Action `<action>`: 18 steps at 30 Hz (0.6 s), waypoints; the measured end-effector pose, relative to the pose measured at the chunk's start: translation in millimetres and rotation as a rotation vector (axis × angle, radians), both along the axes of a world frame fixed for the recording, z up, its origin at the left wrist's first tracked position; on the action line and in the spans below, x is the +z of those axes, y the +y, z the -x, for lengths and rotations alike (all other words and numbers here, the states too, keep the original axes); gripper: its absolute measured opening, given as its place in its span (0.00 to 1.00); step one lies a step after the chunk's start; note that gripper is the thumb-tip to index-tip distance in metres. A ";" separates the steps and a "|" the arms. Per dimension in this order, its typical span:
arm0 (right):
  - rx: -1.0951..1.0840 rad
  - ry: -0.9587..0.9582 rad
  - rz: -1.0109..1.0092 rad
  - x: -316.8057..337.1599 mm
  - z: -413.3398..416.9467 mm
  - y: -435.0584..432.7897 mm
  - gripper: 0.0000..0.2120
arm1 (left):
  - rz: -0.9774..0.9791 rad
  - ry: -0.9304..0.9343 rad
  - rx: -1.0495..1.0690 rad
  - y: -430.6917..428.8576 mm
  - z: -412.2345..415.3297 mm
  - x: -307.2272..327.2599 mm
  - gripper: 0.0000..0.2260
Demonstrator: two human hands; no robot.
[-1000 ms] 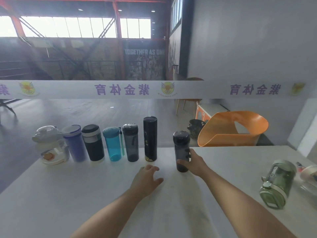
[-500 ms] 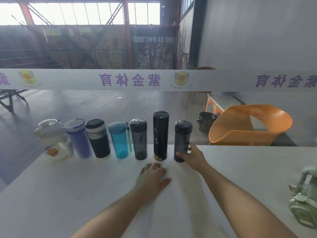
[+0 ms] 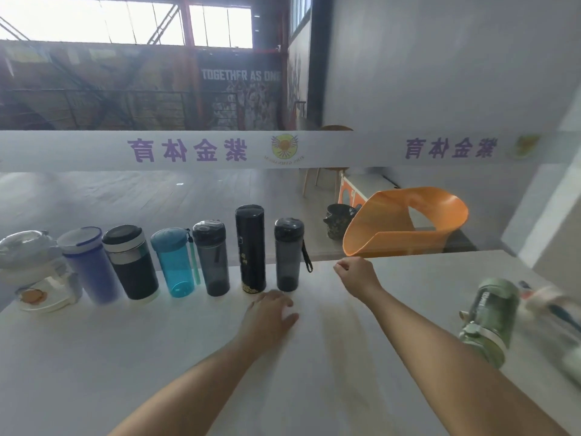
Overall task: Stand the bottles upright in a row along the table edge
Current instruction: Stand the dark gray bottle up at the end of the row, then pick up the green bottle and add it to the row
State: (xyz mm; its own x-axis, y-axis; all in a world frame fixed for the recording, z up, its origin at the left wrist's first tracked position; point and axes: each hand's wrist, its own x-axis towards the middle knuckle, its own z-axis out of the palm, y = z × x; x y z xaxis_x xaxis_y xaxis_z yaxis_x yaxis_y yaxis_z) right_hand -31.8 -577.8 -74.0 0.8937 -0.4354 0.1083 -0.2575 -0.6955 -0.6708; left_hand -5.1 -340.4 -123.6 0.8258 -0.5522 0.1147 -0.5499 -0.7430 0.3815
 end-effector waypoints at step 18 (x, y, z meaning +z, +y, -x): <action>-0.279 0.195 0.092 28.9 240.5 -158.6 0.20 | 0.199 0.252 -0.368 -233.3 159.1 12.2 0.30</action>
